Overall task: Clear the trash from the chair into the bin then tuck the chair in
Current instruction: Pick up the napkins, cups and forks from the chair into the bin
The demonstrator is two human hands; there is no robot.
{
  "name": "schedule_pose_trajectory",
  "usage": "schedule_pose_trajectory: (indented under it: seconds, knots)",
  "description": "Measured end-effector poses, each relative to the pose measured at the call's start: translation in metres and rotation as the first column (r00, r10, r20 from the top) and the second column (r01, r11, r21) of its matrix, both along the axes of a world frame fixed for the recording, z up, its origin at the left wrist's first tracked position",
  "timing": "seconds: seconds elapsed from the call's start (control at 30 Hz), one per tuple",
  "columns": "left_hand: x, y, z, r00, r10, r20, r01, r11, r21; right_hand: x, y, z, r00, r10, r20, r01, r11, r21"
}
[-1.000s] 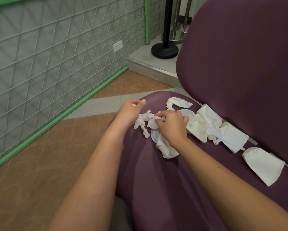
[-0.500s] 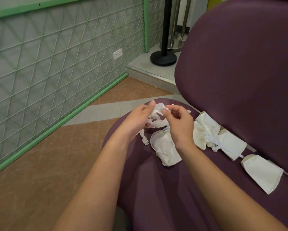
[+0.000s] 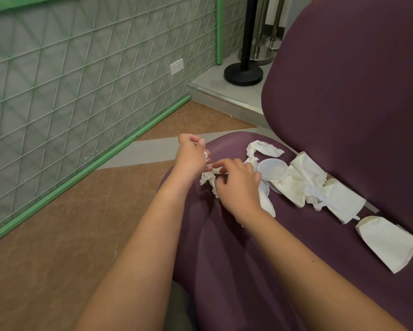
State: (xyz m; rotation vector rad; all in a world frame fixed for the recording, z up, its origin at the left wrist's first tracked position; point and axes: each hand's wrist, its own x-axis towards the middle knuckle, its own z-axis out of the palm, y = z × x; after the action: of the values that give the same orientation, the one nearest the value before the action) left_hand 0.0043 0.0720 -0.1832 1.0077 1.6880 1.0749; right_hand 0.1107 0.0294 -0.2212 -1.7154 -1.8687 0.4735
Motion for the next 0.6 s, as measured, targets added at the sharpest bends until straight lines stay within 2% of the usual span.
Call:
schedule_pose_trajectory:
  seconds: [0.07,0.13,0.27,0.37,0.43,0.47,0.5,0.53,0.57,0.6]
  knots:
    - [-0.002,0.001,-0.003,0.984,-0.028,-0.174,0.031,0.999,0.012,-0.001,-0.004,-0.009,0.969,0.102,0.224,-0.113,0.993,0.037]
    - [-0.003,0.000,-0.002,0.962,-0.072,-0.262,0.077,0.997,0.011,0.000,-0.007,-0.016,0.930,0.139,0.340,-0.173,0.982,0.071]
    - [-0.003,0.002,-0.002,0.934,-0.135,-0.331,0.134,0.991,-0.027,0.000,-0.005,-0.027,0.901,0.185,0.393,-0.233,0.970,0.077]
    - [-0.001,-0.001,-0.003,0.936,-0.219,-0.275,0.200,0.975,-0.097,0.003,-0.003,-0.030,0.927,0.154,0.341,-0.182,0.982,0.051]
    - [0.000,-0.002,-0.004,0.916,-0.282,-0.287,0.245,0.956,-0.160,0.004,-0.002,-0.028,0.989,0.058,0.133,-0.065,0.997,0.050]
    - [0.002,-0.003,-0.004,0.901,-0.313,-0.300,0.269,0.946,-0.180,0.005,-0.002,-0.023,0.998,-0.006,-0.062,0.009,0.999,0.040]
    - [0.004,-0.004,-0.003,0.891,-0.343,-0.297,0.296,0.936,-0.192,0.007,-0.001,-0.016,0.953,-0.061,-0.296,0.069,0.998,0.015]
    - [0.006,-0.006,-0.002,0.888,-0.375,-0.268,0.330,0.923,-0.198,0.008,0.000,-0.008,0.855,-0.099,-0.509,0.107,0.994,-0.014]
    - [0.008,-0.006,-0.001,0.889,-0.406,-0.213,0.365,0.908,-0.205,0.009,0.002,0.000,0.754,-0.125,-0.645,0.131,0.991,-0.040]
    - [0.010,-0.007,0.000,0.887,-0.437,-0.151,0.406,0.892,-0.199,0.011,0.003,0.007,0.685,-0.145,-0.714,0.151,0.987,-0.056]
